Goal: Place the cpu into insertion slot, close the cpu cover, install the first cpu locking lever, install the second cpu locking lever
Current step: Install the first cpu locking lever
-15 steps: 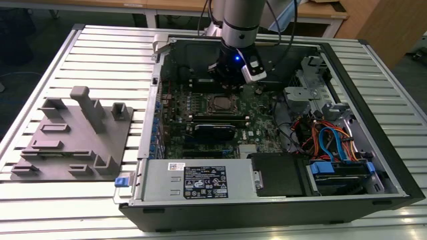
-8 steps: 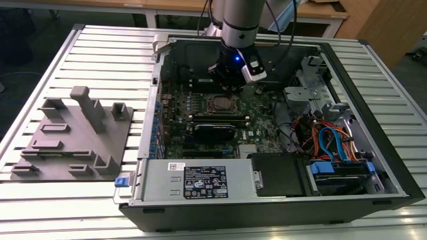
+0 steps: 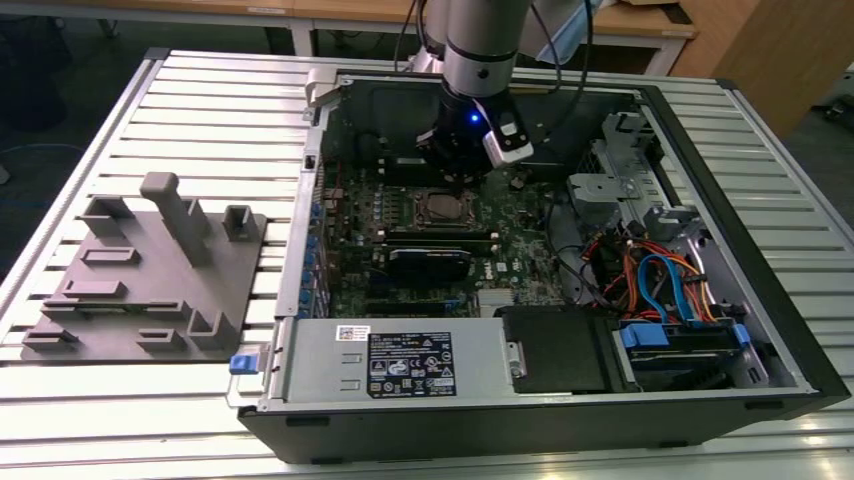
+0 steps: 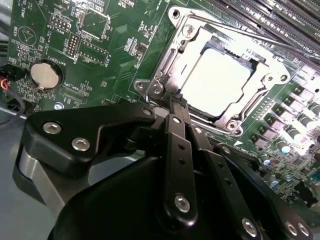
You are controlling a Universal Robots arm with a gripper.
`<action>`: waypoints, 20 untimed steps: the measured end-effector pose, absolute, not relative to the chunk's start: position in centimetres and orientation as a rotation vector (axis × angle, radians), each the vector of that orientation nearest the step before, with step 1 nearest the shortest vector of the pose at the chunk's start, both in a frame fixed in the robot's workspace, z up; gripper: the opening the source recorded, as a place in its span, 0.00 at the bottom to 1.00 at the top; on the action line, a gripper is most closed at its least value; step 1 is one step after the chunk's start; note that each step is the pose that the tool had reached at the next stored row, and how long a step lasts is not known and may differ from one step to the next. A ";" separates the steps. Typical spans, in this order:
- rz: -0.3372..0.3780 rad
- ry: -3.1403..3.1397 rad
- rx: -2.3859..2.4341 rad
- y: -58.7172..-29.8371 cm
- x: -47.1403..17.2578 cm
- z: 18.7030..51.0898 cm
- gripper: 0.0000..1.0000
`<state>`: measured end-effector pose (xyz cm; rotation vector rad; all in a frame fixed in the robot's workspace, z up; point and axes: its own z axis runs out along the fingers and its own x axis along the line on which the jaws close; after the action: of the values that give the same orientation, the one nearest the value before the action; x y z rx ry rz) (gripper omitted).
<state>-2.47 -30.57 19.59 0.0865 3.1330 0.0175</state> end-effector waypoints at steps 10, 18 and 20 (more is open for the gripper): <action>0.125 3.132 0.087 -30.5 -2.5 19.7 0.10; 0.123 3.132 0.086 -30.6 -2.5 20.3 0.10; 0.123 3.132 0.087 -30.9 -2.5 20.3 0.10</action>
<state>-2.47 -30.87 20.26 0.0868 3.1324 0.1231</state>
